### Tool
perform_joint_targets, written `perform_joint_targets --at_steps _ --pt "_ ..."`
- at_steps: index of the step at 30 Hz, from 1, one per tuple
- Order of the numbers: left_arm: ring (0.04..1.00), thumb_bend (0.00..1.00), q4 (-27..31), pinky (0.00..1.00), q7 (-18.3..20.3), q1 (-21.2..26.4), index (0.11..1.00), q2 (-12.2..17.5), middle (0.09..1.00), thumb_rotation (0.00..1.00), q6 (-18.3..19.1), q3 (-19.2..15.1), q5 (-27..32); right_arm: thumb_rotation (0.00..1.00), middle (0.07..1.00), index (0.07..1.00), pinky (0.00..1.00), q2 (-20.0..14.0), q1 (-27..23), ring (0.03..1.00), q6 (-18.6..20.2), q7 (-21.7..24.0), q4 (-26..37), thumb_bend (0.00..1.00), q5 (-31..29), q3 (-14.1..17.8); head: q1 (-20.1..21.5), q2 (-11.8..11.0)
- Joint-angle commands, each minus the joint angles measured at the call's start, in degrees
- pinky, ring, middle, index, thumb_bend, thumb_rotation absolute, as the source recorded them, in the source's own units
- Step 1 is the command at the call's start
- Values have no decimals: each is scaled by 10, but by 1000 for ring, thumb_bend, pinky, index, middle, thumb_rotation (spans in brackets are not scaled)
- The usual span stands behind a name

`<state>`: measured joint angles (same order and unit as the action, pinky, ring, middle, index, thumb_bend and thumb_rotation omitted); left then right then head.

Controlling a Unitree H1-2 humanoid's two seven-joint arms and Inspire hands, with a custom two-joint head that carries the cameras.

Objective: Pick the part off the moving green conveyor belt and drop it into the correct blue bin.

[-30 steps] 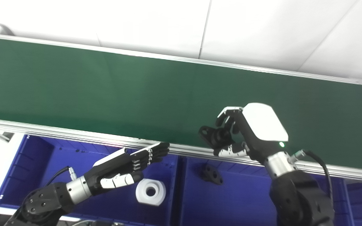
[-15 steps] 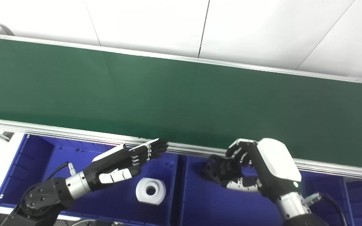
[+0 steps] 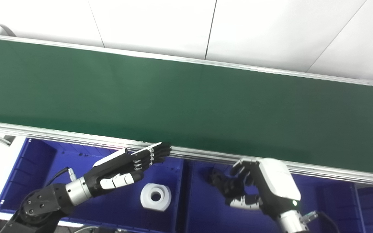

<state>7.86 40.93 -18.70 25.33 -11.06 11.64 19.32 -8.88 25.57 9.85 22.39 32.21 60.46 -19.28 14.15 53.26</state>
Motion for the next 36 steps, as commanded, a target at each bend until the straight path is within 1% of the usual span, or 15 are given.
perform_joint_targets --at_steps 1,6,10,14,19,20,21,23,25,31,32,33,34,36 --pt "1000 418 23 1000 -2 -4 1000 9 1000 745 -5 -4 7 0 475 545 372 0 12 438 -27 -25 -2 498 -6 -10 -1 -1" --pt "1000 413 23 1000 0 -4 1000 8 1000 754 -7 -5 8 0 470 547 383 -3 18 438 -30 -60 -44 498 -8 -26 -7 -5" --pt "1000 408 19 1000 0 -5 1000 8 1000 752 -13 -7 4 0 476 542 386 -8 22 439 -40 -96 -74 499 -12 -40 -7 -6" --pt "1000 403 24 1000 -2 -7 1000 10 1000 748 -12 -8 -2 0 494 528 369 -6 30 452 -16 -79 -57 499 -7 -50 -5 -4" --pt "1000 407 22 1000 1 -6 1000 7 1000 759 -10 -6 4 0 499 548 357 -11 30 447 -13 -68 -49 498 4 -49 -5 -5" --pt "1000 409 21 1000 1 -5 1000 6 1000 758 -10 -6 6 0 488 548 450 -12 30 429 -14 -70 -50 508 6 -48 -5 -5" --pt "1000 410 21 1000 1 -5 1000 6 1000 757 -11 -6 6 0 484 548 482 -13 29 423 -15 -71 -50 512 8 -48 -6 -5" --pt "1000 405 23 1000 0 -7 1000 7 1000 758 -12 -7 4 0 471 523 530 -14 28 571 -17 -71 -50 526 14 -48 -7 -7" --pt "1000 399 26 1000 -2 -8 1000 8 1000 759 -10 -8 1 0 472 514 541 -15 28 596 -17 -71 -51 530 17 -48 -7 -7" --pt "1000 392 27 1000 -2 -7 1000 10 1000 757 -12 -9 0 0 470 515 557 -13 24 619 -17 -73 -57 530 23 -49 -6 -7" --pt "1000 389 26 1000 -1 -7 1000 10 1000 755 -13 -9 1 26 509 512 563 -13 23 625 -16 -72 -57 528 27 -49 -6 -7" --pt "1000 385 26 1000 0 -6 1000 10 1000 755 -14 -9 2 78 588 504 571 -13 23 635 -15 -71 -57 525 30 -50 -6 -7" --pt "1000 383 26 1000 0 -6 1000 10 1000 753 -13 -9 3 114 638 498 567 -12 22 635 -14 -69 -57 523 33 -50 -7 -8" --pt "1000 383 26 1000 1 -6 1000 10 1000 752 -11 -9 5 124 650 497 562 -12 23 633 -14 -69 -57 523 37 -50 -7 -8"
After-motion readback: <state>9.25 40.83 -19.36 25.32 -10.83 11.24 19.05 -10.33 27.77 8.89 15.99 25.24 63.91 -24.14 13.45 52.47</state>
